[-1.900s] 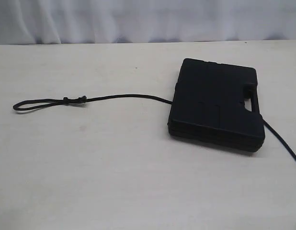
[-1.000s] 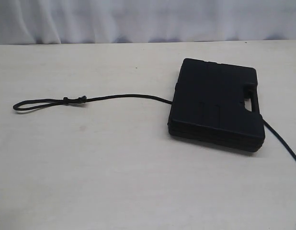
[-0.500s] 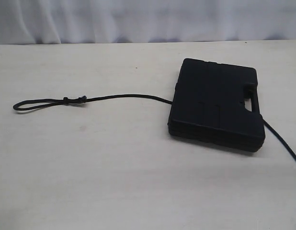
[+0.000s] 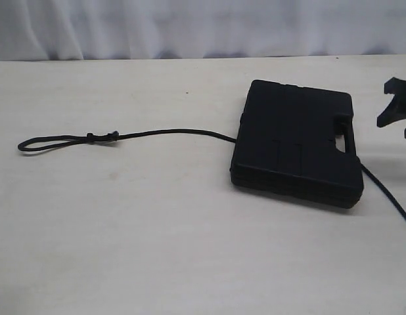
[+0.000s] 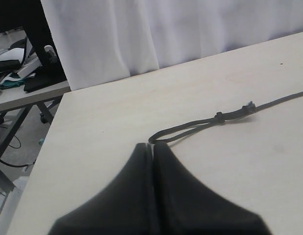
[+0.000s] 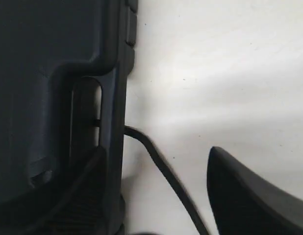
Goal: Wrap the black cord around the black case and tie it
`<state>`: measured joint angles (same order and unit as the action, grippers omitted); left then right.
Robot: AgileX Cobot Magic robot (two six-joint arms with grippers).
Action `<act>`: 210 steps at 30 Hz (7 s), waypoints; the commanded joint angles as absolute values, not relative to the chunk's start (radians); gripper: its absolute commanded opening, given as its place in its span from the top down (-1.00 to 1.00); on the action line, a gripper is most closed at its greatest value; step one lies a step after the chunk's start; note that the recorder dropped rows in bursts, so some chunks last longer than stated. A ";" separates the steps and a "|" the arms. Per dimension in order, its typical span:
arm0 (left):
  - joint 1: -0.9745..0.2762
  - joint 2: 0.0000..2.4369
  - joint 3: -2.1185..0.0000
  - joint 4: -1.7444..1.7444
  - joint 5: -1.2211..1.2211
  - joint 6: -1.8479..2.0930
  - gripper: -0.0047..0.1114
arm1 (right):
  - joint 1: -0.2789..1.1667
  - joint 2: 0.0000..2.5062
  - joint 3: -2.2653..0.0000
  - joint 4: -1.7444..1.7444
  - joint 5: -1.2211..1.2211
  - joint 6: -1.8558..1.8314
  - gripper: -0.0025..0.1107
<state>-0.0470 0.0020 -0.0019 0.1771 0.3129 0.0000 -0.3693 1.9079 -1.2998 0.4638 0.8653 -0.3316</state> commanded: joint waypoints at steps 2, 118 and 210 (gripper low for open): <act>-0.047 0.000 0.000 0.171 0.309 0.000 0.92 | -0.375 2.008 -1.303 0.608 0.837 -0.520 -0.04; -0.047 0.000 0.000 0.171 0.309 0.000 0.92 | 0.213 1.569 -1.368 0.249 0.705 -0.090 0.89; -0.047 0.032 -0.120 -0.108 -0.318 -0.423 0.92 | 0.257 1.485 -1.134 0.062 0.491 0.016 0.89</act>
<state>-0.0470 0.0041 -0.0350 -0.1744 -0.3369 -0.3413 0.2554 1.4999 -1.1280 0.0673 0.5542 0.0243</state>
